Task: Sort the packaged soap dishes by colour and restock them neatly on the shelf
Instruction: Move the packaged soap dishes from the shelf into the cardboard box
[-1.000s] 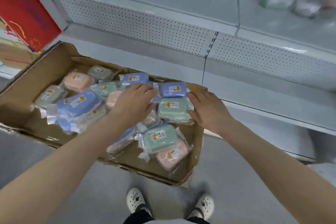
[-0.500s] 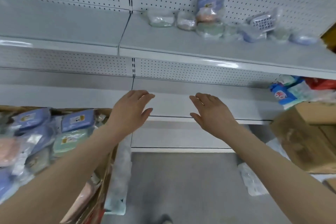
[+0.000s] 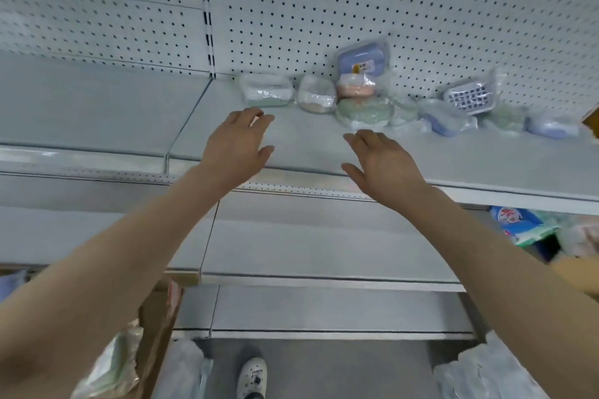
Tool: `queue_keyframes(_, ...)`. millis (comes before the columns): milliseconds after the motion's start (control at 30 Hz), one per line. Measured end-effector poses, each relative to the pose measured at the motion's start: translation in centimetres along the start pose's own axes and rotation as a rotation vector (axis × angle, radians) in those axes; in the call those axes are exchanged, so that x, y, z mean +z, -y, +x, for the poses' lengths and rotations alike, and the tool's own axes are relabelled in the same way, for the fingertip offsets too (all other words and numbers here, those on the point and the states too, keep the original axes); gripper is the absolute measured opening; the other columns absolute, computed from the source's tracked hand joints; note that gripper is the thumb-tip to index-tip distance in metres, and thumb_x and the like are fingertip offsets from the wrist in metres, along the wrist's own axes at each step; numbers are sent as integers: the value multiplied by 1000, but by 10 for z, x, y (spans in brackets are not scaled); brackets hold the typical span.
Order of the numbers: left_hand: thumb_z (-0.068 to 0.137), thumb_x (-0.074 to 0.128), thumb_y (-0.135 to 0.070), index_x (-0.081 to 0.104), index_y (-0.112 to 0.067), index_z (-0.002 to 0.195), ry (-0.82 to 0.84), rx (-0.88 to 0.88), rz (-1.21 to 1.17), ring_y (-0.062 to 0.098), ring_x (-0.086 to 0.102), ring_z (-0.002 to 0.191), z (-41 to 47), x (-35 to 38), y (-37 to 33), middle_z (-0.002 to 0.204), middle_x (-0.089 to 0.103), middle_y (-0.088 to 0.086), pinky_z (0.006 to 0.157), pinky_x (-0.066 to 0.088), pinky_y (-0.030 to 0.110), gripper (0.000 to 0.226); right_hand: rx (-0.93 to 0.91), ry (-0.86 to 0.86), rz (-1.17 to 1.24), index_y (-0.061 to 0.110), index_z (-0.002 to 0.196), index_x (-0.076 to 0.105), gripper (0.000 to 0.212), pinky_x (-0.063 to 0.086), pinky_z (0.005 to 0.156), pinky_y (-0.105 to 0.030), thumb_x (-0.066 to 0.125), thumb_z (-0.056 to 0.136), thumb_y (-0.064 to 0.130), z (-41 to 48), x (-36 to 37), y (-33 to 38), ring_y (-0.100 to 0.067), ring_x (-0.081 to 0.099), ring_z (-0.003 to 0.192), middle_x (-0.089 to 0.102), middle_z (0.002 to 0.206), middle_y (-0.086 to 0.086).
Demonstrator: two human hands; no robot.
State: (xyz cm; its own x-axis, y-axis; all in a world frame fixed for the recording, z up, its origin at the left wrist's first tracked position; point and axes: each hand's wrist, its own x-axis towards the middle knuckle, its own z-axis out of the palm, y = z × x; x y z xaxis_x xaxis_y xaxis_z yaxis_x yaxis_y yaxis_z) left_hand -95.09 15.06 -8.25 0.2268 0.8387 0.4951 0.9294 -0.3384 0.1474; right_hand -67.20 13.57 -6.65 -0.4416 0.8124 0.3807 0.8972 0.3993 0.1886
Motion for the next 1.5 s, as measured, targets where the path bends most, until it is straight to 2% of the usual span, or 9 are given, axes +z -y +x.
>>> queue_keyframes(467, 92, 50, -54, 19, -19, 152, 325, -96, 168, 32, 12, 146, 175, 87, 97, 159, 15, 15, 118, 16, 45, 76, 174, 180, 41, 13, 146, 34, 57, 49, 90, -45, 50, 97, 38, 183, 74, -29, -33, 49, 120, 39, 144, -11)
queue_keyframes(633, 86, 56, -57, 31, -28, 146, 310, -169, 140, 35, 34, 127, 180, 90, 101, 141, 41, 13, 99, 39, 42, 71, 184, 268, 47, 27, 146, 37, 50, 38, 103, -46, 40, 100, 47, 204, 97, -32, -35, 33, 136, 35, 148, -11)
queue_keyframes(833, 90, 53, -55, 41, -34, 142, 316, -193, 52, 29, 31, 136, 153, 73, 99, 148, 38, 8, 108, 30, 38, 58, 309, 219, 166, 15, 132, 48, 71, 38, 104, -48, 36, 90, 71, 213, 106, -16, -36, 32, 134, 41, 141, -12)
queue_keyframes(933, 93, 53, -46, 56, -24, 129, 225, -184, -97, 22, 41, 131, 139, 59, 97, 135, 54, 4, 105, 28, 29, 42, 334, 270, 156, 11, 135, 43, 83, 41, 100, -44, 42, 84, 76, 218, 100, -9, -37, 37, 127, 38, 139, -13)
queue_keyframes(1033, 96, 50, -43, 58, -21, 113, 157, -291, -208, 26, 58, 100, 128, 34, 92, 99, 64, 1, 75, 36, 30, 29, 345, 260, 188, 9, 133, 34, 77, 45, 90, -42, 60, 83, 61, 219, 101, -1, -35, 46, 114, 40, 130, -14)
queue_keyframes(1200, 99, 47, -40, 57, -29, 122, 71, -450, -327, 27, 61, 97, 126, 8, 98, 107, 67, 3, 83, 47, 34, 28, 513, 263, 839, 26, 139, 36, 66, 40, 84, -33, 48, 84, 61, 225, 85, 6, -25, 56, 101, 53, 114, -3)
queue_keyframes(1300, 99, 42, -47, 58, -31, 121, 60, -544, -353, 25, 60, 92, 129, 7, 104, 95, 63, -2, 77, 43, 30, 31, 580, 277, 1051, 32, 143, 37, 56, 42, 86, -34, 47, 89, 41, 227, 75, 4, -21, 57, 95, 59, 114, -6)
queue_keyframes(1367, 94, 39, -62, 58, -34, 120, 78, -579, -351, 21, 59, 89, 128, 10, 109, 96, 62, -6, 76, 41, 30, 43, 580, 243, 1036, 32, 142, 41, 47, 43, 85, -33, 43, 95, 26, 231, 70, -1, -15, 55, 87, 56, 116, -4)
queue_keyframes(1500, 79, 55, -72, 50, -38, 132, 144, -440, -186, 20, 59, 107, 122, 17, 113, 128, 53, -6, 90, 46, 35, 63, 512, 109, 623, 24, 133, 51, 38, 48, 89, -41, 38, 98, 21, 239, 75, -10, -34, 58, 102, 60, 116, -13)
